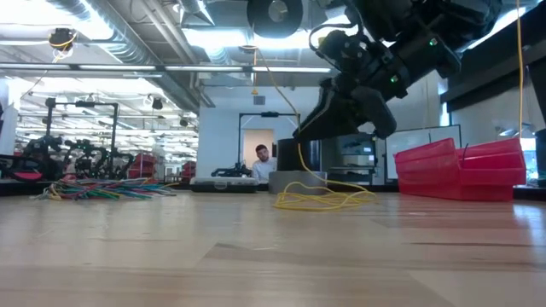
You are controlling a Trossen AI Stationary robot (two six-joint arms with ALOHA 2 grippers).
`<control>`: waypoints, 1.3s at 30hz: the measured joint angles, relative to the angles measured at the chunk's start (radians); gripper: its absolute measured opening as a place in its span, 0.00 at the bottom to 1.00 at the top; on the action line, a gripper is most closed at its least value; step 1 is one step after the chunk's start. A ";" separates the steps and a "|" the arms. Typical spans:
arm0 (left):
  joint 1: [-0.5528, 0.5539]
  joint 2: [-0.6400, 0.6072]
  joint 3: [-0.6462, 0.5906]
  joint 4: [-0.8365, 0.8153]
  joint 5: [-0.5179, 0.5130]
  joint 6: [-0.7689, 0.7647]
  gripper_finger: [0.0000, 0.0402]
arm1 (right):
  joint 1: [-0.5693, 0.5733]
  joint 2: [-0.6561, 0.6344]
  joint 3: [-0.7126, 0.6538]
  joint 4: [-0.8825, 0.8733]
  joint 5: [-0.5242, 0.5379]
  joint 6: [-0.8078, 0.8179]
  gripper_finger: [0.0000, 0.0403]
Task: Coil cords
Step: Coil the yellow wire into the black spool
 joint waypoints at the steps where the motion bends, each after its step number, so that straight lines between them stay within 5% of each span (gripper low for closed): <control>1: 0.000 0.000 0.000 0.000 0.000 0.000 0.00 | 0.000 0.000 0.000 0.000 0.001 -0.020 0.07; 12: -0.002 -0.001 0.000 -0.021 0.000 -0.002 0.00 | 0.001 -0.204 0.000 -0.180 0.235 -0.011 0.02; 23: 0.053 -0.001 0.000 -0.140 0.000 -0.078 0.00 | 0.040 -0.392 0.000 -0.245 0.193 0.153 0.01; 29: 0.079 -0.001 0.000 -0.210 0.000 -0.106 0.00 | 0.052 -0.422 0.000 -0.233 0.293 0.176 0.01; 39: 0.039 -0.001 0.000 -0.020 0.001 -0.091 0.00 | 0.053 -0.382 0.000 -0.299 0.171 0.143 0.00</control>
